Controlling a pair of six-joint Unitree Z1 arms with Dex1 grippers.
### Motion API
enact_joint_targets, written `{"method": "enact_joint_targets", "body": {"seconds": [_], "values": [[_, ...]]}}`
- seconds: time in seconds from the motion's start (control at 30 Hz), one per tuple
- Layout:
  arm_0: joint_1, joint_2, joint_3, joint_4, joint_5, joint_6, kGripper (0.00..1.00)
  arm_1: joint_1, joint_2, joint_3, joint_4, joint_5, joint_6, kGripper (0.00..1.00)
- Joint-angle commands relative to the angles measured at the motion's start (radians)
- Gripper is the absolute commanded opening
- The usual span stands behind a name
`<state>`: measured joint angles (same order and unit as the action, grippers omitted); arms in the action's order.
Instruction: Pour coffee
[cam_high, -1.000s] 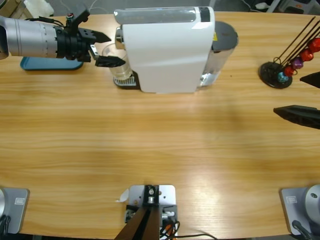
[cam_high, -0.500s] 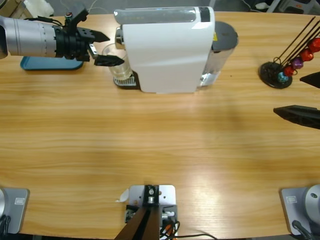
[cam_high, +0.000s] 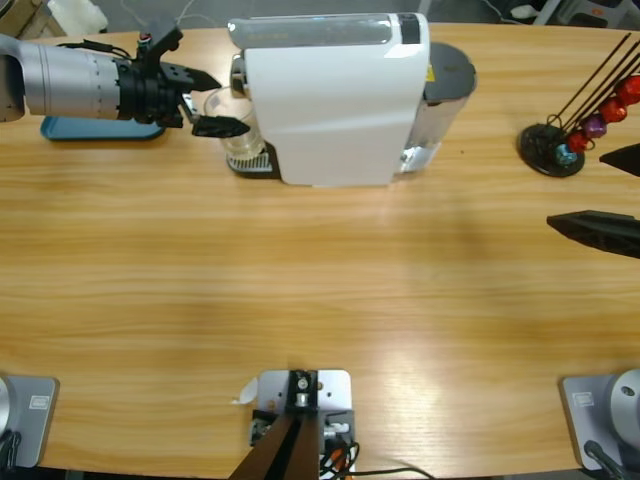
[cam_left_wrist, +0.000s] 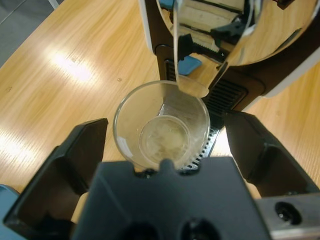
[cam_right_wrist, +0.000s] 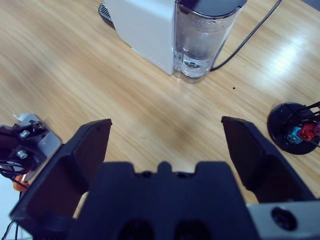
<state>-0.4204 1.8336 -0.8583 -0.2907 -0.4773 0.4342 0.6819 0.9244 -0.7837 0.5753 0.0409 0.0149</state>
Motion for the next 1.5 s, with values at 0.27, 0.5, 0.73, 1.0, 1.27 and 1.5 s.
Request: {"method": "enact_joint_targets", "body": {"seconds": [0.27,0.5,0.73,1.0,1.27,1.5], "values": [[0.007,0.094,-0.003,-0.053,0.001,0.006,0.982,-0.009,0.031,0.003,0.014,0.01,-0.001,1.0],[0.003,0.108,-0.004,-0.062,-0.004,0.005,0.886,-0.009,0.03,0.003,0.014,0.011,-0.001,1.0],[0.003,0.11,-0.002,-0.068,-0.008,0.001,0.696,-0.009,0.03,0.003,0.014,0.013,-0.003,0.998],[-0.001,0.108,0.005,-0.07,-0.015,0.003,0.525,-0.009,0.027,0.003,0.014,0.013,-0.003,0.996],[0.006,0.093,0.013,-0.058,-0.034,0.058,0.0,-0.009,0.024,0.004,0.014,0.014,-0.003,0.987],[0.018,0.048,0.039,-0.064,-0.04,0.087,0.0,-0.009,0.022,0.004,0.014,0.014,-0.003,0.982]]}}
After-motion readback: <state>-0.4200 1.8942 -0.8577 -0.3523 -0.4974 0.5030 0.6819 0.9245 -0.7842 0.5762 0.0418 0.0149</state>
